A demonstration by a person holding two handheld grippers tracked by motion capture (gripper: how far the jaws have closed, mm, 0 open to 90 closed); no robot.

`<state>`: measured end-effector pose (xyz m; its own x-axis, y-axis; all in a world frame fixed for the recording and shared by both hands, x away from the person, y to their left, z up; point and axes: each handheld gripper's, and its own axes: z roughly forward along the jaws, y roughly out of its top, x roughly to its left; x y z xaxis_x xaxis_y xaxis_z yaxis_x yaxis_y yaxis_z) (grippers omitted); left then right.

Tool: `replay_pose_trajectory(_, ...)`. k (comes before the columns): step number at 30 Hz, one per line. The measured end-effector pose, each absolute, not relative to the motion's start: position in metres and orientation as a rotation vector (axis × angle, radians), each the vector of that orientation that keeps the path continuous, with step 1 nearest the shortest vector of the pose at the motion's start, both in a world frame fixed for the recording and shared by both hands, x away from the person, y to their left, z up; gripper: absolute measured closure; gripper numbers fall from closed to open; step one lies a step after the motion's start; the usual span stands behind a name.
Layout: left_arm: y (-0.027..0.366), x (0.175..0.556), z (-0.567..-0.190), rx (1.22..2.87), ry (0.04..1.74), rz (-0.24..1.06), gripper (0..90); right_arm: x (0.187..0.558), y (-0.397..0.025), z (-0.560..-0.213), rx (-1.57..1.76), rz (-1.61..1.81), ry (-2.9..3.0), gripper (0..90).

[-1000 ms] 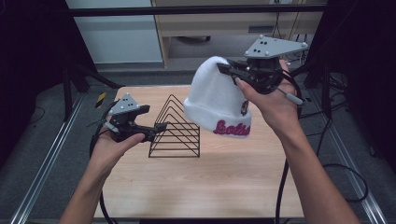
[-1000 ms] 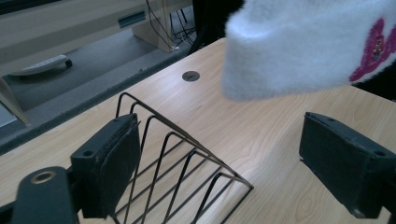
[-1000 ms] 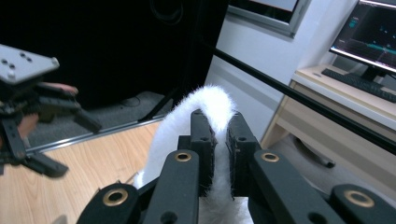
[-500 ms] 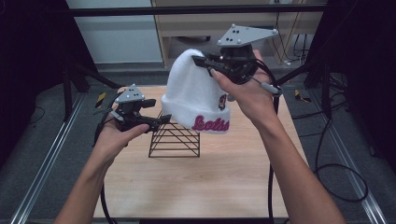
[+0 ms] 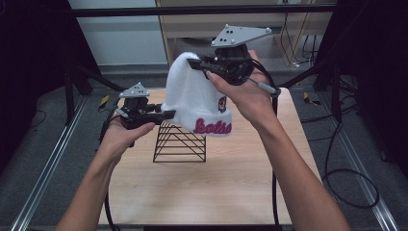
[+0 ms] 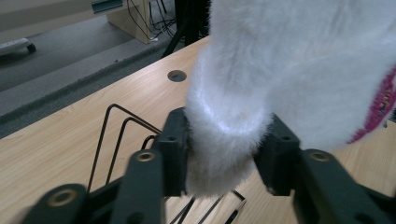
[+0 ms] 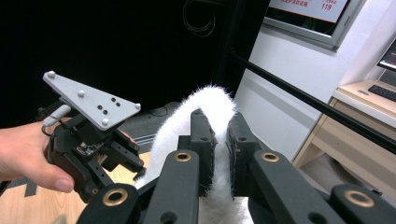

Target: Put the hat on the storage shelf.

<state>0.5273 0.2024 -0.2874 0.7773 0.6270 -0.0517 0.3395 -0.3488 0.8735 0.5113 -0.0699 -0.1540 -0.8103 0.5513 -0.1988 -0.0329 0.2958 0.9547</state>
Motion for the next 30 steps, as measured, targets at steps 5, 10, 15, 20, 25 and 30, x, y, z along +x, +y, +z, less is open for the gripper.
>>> replay_pose_trajectory(5, 0.202, 0.522, -0.285, 1.967, 0.737, 0.422, 72.6, 0.517, -0.071, -0.158, 0.477, 1.531, 2.068, 84.1)
replay_pose_trajectory(10, 0.208, 0.516, -0.285, 1.948, 0.765, 0.472, 73.1, 0.527, -0.075, -0.163, 0.513, 1.518, 2.074, 83.9)
replay_pose_trajectory(15, 0.214, 0.516, -0.287, 1.957, 0.791, 0.49, 73.1, 0.539, -0.07, -0.175, 0.543, 1.513, 2.095, 83.9)
replay_pose_trajectory(20, 0.221, 0.515, -0.288, 1.951, 0.803, 0.495, 73.1, 0.543, -0.066, -0.179, 0.546, 1.512, 2.103, 83.8)
replay_pose_trajectory(25, 0.226, 0.516, -0.292, 1.956, 0.815, 0.489, 73.0, 0.547, -0.06, -0.184, 0.554, 1.505, 2.116, 83.7)
replay_pose_trajectory(30, 0.229, 0.518, -0.293, 1.948, 0.829, 0.498, 72.9, 0.551, -0.059, -0.189, 0.561, 1.503, 2.119, 83.7)
